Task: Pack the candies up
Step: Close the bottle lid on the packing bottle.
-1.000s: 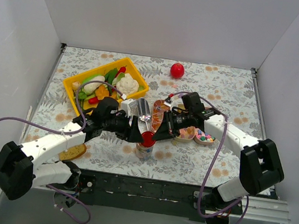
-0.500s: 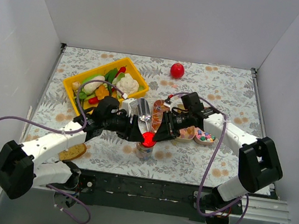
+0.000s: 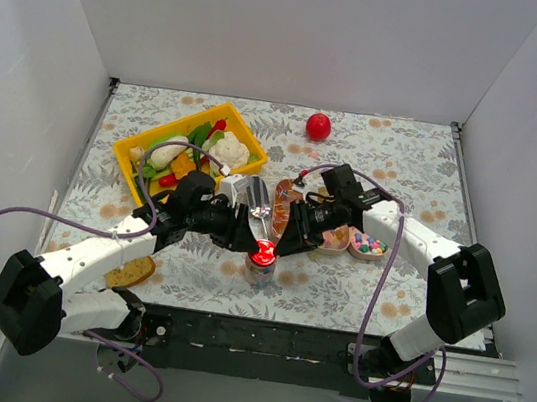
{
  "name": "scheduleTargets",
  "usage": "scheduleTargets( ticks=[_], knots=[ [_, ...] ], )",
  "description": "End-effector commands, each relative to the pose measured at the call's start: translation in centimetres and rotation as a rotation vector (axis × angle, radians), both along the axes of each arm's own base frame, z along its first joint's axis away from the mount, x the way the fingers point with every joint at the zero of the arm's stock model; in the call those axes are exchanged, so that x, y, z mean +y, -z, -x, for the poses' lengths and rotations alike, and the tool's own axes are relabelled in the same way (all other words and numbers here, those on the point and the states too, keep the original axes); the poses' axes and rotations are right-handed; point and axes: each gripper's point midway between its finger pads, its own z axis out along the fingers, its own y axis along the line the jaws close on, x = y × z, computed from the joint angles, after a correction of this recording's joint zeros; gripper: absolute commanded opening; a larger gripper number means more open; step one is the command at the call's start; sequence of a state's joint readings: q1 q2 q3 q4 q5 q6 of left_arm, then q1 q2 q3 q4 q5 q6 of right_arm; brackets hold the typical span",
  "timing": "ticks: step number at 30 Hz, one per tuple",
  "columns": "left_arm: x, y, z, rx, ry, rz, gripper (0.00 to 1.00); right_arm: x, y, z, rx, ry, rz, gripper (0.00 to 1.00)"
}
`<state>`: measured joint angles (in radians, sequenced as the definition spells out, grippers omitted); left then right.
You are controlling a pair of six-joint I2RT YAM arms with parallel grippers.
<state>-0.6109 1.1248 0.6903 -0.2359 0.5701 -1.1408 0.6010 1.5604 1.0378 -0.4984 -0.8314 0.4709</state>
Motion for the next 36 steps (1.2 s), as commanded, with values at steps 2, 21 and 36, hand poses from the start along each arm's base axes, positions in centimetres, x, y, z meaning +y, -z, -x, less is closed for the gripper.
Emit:
scheduleTargets(
  ticks=[2, 21, 36],
  knots=[
    [0.5, 0.5, -0.1, -0.006, -0.005, -0.054, 0.39, 0.7, -1.0, -1.0, -0.067, -0.017, 0.003, 0.33],
    [0.4, -0.4, -0.2, -0.034, 0.005, -0.04, 0.43, 0.7, -0.8, -0.3, -0.131, -0.088, 0.082, 0.44],
    [1.5, -1.0, -0.7, -0.109, -0.01, -0.094, 0.44, 2.1, -1.7, -1.7, -0.345, -0.106, 0.145, 0.51]
  ],
)
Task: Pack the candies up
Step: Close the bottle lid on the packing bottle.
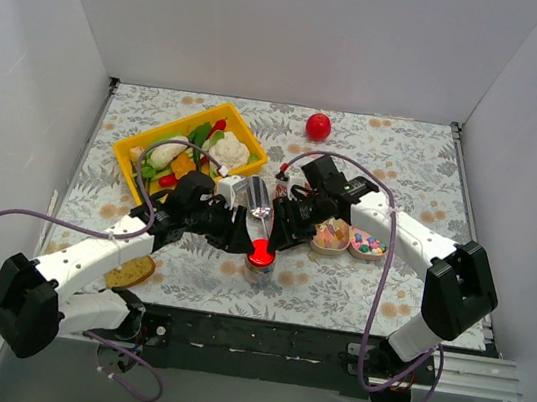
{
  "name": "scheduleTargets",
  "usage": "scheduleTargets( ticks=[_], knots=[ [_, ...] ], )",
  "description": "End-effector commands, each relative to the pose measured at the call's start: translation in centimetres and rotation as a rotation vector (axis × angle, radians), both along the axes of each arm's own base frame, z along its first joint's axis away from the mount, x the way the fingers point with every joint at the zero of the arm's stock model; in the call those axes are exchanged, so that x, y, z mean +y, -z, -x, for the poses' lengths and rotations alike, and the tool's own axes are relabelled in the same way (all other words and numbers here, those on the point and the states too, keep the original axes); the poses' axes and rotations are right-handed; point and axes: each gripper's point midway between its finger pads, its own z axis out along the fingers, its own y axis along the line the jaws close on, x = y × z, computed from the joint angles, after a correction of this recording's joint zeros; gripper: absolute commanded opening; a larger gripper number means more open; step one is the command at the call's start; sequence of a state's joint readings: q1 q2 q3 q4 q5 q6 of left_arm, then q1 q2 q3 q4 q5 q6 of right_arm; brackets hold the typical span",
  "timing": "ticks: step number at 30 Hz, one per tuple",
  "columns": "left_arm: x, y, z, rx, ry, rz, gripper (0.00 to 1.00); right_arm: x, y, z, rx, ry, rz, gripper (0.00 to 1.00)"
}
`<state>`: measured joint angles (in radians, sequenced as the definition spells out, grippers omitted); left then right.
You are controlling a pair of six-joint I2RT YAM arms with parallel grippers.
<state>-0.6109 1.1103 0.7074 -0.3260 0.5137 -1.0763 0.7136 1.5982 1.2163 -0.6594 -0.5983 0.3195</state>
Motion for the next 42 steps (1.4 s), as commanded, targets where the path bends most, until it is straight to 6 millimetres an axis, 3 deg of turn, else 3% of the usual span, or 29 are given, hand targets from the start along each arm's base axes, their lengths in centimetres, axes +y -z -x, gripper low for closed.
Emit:
scheduleTargets(
  ticks=[1, 8, 14, 20, 23, 30, 37, 42],
  knots=[
    [0.4, -1.8, -0.7, -0.09, -0.001, -0.021, 0.44, 1.1, -1.9, -1.0, -0.136, -0.018, -0.012, 0.51],
    [0.3, -2.6, -0.5, -0.112, 0.021, -0.013, 0.38, 1.5, -2.3, -0.7, -0.226, -0.038, 0.013, 0.51],
    [0.2, -1.4, 0.4, -0.081, 0.054, -0.025, 0.32, 1.6, -2.0, -0.3, -0.271, -0.06, 0.051, 0.52],
    [0.3, -0.5, 0.7, -0.068, 0.049, -0.045, 0.31, 1.2, -1.6, -0.2, -0.345, -0.073, 0.094, 0.79],
    [0.3, -0.2, 0.8, -0.062, 0.051, -0.05, 0.31, 1.2, -1.4, -0.2, -0.367, -0.086, 0.111, 0.82],
    [0.8, 0.8, 0.7, -0.065, 0.013, -0.063, 0.3, 1.1, 0.1, 0.6, -0.388, -0.126, 0.168, 0.81],
    [1.4, 2.3, 1.0, -0.045, -0.044, -0.055, 0.29, -1.0, 2.7, 0.2, -0.425, -0.073, 0.299, 0.77],
    [1.2, 1.4, 0.4, -0.071, -0.063, -0.035, 0.31, -1.2, 3.0, 0.4, -0.399, -0.029, 0.304, 0.67]
  ],
)
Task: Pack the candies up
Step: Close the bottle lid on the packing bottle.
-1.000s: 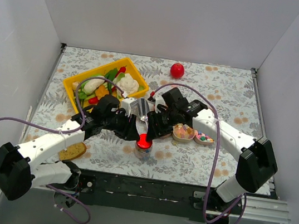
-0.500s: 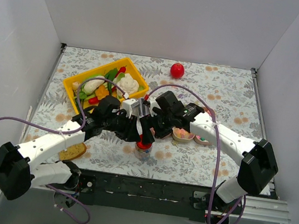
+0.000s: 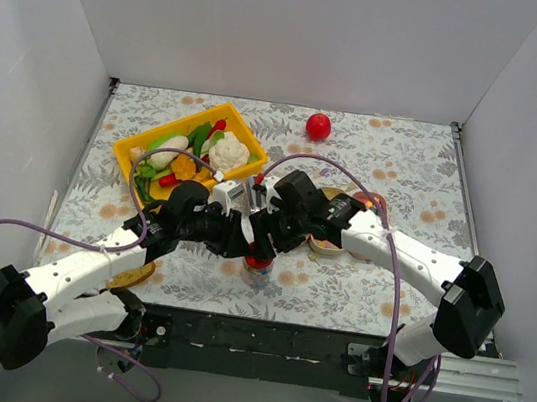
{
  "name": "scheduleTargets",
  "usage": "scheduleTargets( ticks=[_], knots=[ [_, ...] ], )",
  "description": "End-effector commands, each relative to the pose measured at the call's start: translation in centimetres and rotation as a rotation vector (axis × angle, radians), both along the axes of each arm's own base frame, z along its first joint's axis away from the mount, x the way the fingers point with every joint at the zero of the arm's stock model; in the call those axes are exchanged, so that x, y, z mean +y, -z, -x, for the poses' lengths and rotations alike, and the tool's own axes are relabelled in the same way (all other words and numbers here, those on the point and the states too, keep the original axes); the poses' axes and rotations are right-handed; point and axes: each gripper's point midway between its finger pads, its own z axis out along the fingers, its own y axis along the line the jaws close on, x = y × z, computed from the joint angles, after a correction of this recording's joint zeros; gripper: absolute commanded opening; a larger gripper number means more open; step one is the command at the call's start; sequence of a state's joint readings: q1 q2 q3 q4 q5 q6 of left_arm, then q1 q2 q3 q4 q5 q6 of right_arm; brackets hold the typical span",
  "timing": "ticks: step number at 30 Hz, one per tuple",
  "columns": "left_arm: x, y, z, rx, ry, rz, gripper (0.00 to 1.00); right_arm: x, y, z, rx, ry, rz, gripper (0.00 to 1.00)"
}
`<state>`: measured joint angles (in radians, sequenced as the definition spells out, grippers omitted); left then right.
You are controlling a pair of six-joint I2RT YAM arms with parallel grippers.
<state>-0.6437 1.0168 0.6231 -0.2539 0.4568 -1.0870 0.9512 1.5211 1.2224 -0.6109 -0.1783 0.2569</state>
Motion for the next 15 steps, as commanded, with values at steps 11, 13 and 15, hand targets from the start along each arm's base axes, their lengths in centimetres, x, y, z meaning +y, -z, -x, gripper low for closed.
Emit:
scheduleTargets(
  ticks=[11, 13, 15],
  knots=[
    [0.6, 0.3, -0.8, -0.019, -0.043, -0.052, 0.36, -4.8, 3.5, -0.1, 0.006, 0.183, 0.146, 0.56],
    [0.6, 0.3, -0.9, -0.02, -0.045, -0.054, 0.36, -5.3, 3.5, -0.2, -0.004, 0.201, 0.152, 0.56],
    [0.6, 0.1, -1.0, -0.023, -0.045, -0.053, 0.36, -6.0, 3.9, -0.1, -0.007, 0.212, 0.173, 0.56]
  ],
)
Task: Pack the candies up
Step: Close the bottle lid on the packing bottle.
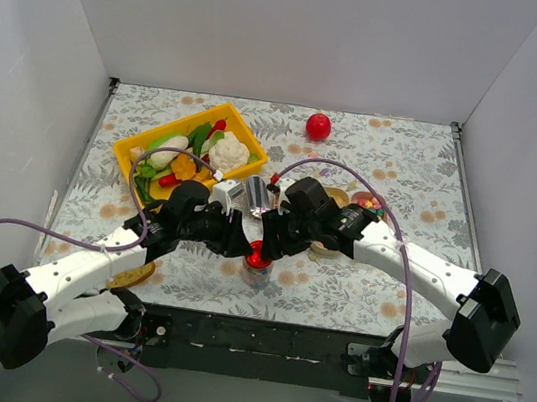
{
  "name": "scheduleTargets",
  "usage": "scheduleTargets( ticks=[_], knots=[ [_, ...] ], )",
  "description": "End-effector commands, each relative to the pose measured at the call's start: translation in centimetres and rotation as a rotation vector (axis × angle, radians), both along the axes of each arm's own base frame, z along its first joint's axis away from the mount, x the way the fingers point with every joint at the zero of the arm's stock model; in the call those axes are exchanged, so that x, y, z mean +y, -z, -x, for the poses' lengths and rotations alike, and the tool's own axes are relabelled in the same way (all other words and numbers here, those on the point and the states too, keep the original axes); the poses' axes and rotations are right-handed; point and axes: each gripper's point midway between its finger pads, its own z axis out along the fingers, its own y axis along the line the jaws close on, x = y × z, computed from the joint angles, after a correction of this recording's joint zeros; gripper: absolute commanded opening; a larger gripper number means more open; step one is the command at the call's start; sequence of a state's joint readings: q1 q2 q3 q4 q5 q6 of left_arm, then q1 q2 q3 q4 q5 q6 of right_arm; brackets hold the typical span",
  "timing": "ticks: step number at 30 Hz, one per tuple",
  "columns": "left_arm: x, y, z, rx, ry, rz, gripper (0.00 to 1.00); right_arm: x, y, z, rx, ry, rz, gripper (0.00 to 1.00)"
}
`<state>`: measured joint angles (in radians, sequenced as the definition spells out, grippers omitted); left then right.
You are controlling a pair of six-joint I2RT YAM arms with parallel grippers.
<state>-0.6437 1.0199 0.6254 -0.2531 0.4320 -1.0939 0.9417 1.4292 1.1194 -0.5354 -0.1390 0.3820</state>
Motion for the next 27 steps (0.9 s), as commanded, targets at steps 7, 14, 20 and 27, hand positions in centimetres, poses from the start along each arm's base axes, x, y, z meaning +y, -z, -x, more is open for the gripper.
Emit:
scheduleTargets(
  ticks=[7, 14, 20, 27],
  knots=[
    [0.5, 0.3, -0.5, -0.014, -0.023, -0.048, 0.37, -6.2, 5.4, -0.6, -0.002, 0.111, 0.299, 0.54],
    [0.7, 0.8, -0.3, -0.004, -0.029, -0.055, 0.37, -8.3, 8.4, 1.1, 0.058, 0.134, 0.348, 0.48],
    [0.7, 0.6, -0.5, -0.01, -0.034, -0.052, 0.37, -8.1, 8.5, 1.1, 0.063, 0.134, 0.329, 0.47],
    [0.9, -0.1, -0.4, -0.03, -0.035, -0.041, 0.23, -5.9, 4.0, -1.1, -0.027, 0.134, 0.241, 0.48]
  ],
)
